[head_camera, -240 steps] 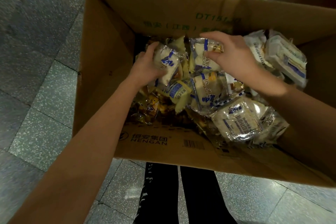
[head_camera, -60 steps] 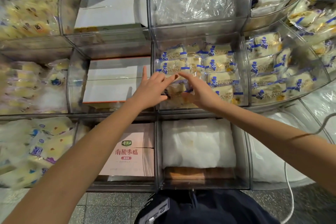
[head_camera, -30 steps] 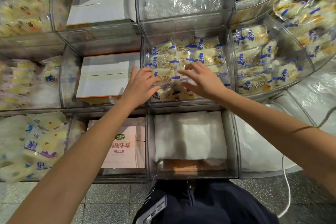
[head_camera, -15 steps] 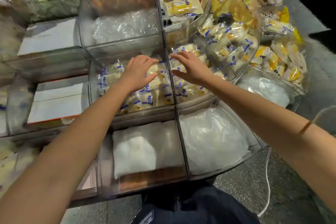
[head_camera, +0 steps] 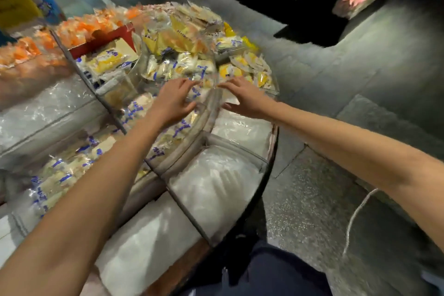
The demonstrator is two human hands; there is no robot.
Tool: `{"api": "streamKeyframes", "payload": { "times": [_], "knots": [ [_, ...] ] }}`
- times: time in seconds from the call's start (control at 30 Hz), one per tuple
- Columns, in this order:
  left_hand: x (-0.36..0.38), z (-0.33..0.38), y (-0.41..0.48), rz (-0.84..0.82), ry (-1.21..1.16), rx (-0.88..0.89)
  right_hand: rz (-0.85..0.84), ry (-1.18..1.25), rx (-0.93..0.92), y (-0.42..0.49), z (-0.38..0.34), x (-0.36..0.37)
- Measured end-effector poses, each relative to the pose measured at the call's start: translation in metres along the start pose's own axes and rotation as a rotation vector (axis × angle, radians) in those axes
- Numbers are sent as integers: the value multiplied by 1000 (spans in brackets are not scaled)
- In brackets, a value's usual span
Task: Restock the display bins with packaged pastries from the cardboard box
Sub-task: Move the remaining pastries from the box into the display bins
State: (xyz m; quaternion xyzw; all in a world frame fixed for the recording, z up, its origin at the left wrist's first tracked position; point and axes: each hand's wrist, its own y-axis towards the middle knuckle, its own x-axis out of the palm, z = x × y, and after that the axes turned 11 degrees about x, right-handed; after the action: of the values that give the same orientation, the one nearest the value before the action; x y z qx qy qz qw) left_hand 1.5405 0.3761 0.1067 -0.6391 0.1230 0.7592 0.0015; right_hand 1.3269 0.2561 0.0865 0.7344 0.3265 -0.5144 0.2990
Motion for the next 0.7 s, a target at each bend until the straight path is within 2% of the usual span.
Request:
{"api": "streamKeyframes", "payload": {
  "times": [0.3, 0.57, 0.7],
  "knots": [
    [32, 154, 61, -26, -78, 551, 126, 35, 515, -200, 40, -46],
    [64, 327, 65, -81, -218, 899, 245, 91, 996, -412, 37, -60],
    [86, 409, 59, -177, -274, 1049, 299, 134, 1193, -496, 30, -59]
  ]
}}
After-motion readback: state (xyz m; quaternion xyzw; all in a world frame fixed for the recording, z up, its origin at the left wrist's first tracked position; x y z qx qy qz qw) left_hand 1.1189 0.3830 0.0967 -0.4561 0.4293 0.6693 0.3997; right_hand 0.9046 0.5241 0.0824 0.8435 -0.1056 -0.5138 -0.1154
